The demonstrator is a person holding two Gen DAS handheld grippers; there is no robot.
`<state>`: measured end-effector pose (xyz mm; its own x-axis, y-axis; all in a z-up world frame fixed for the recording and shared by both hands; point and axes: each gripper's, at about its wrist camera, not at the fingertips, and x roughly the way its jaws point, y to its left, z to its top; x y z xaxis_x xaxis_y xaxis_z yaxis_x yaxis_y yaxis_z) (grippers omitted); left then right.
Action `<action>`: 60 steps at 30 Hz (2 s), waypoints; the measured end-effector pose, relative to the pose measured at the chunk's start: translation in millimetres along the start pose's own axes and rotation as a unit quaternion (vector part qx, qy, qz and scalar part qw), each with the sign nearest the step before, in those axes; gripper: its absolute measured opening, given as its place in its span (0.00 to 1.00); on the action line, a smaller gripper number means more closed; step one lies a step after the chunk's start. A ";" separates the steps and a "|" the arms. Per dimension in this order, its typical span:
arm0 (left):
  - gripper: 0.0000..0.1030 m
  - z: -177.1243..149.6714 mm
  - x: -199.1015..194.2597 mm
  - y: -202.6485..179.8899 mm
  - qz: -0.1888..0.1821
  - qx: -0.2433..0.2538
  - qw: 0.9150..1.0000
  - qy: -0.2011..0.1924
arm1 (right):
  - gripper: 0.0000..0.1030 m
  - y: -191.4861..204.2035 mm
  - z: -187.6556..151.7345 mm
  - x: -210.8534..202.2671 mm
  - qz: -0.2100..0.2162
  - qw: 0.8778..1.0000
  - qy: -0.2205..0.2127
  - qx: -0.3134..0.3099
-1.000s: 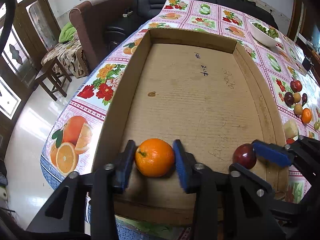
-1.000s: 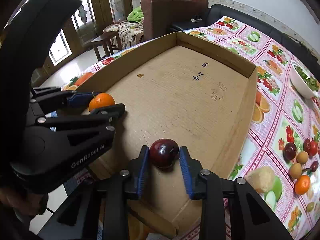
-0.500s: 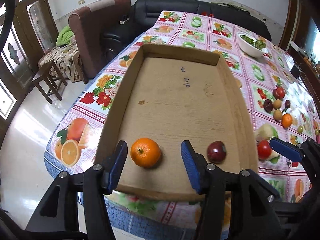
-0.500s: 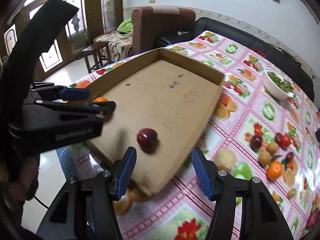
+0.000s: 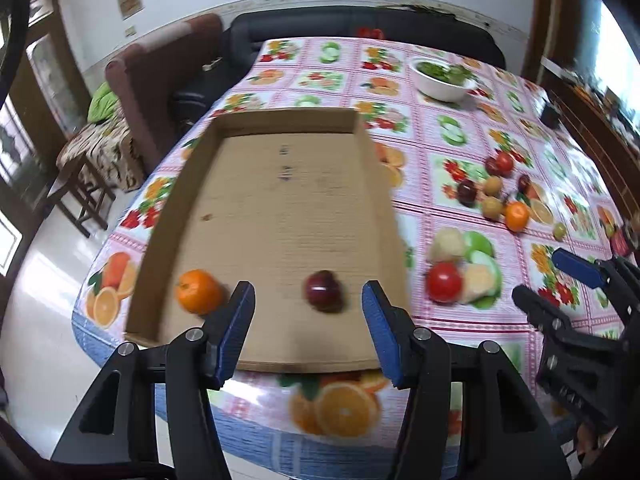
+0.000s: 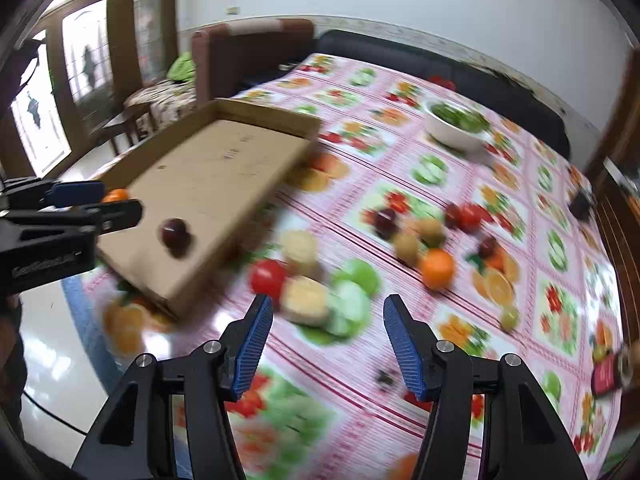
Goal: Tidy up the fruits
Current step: 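Withdraw both open tools from the box back toward the fruits, then grasp the pale yellow fruit chunk with the left tool while the right tool grasps a leafy mandarin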
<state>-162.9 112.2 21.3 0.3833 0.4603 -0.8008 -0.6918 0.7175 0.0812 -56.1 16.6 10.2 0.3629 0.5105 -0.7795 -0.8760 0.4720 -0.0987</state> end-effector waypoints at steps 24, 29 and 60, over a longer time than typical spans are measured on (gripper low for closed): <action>0.53 -6.6 1.9 -96.4 -0.024 0.071 0.997 0.021 | 0.58 -131.7 -66.3 -22.8 -0.068 0.987 0.018 0.142; 0.53 -18.6 6.3 -121.0 -0.060 0.093 0.993 0.038 | 0.58 -135.0 -66.2 -22.1 -0.064 0.987 0.015 0.149; 0.53 -7.5 57.9 -103.1 -0.150 0.018 0.986 0.068 | 0.44 -158.5 -39.2 29.9 0.047 0.973 -0.003 0.224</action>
<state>-74.0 60.9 -38.0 0.4799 0.1509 -0.8643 -0.5366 0.8298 -0.1531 81.2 -71.1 -21.7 0.2910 0.5691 -0.7690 -0.6794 0.6888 0.2527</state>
